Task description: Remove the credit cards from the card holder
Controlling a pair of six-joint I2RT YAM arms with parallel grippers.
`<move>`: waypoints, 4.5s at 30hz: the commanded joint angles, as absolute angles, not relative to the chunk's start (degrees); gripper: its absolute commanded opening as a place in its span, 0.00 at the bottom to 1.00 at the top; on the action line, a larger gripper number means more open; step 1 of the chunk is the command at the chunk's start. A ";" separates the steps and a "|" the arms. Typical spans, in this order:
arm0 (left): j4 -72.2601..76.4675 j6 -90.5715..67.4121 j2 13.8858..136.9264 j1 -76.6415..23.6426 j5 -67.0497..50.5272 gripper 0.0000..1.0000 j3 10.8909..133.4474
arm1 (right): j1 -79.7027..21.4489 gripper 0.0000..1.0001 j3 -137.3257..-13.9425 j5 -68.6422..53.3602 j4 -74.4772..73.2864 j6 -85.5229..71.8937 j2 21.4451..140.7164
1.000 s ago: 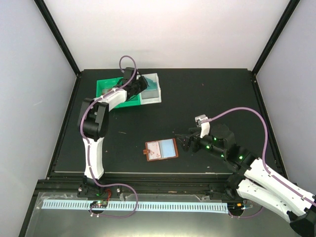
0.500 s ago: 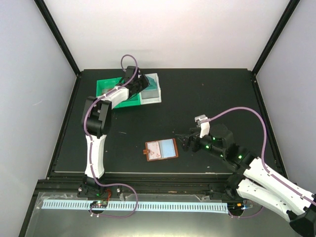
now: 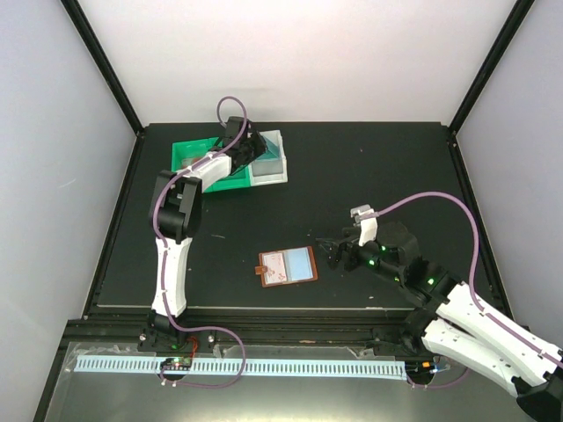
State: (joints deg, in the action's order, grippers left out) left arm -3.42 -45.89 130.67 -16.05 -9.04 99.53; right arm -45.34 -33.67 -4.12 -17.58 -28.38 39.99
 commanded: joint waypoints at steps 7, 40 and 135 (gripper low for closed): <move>-4.34 -45.61 132.58 -15.91 -7.34 0.15 101.92 | -45.48 1.00 -34.63 -2.02 -18.37 -27.70 39.30; -10.78 -39.02 118.72 -14.88 -13.94 0.57 99.30 | -45.48 1.00 -33.18 1.16 -20.60 -36.12 38.61; -9.08 -36.69 80.30 -31.05 -31.43 0.27 32.54 | -45.68 0.19 -32.82 -16.14 -3.00 -38.77 76.30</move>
State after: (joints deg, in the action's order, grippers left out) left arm -7.92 -36.27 81.45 -30.87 -32.21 31.64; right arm -45.34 -31.16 -13.17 -5.41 -37.65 75.29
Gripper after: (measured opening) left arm 0.311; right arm 0.200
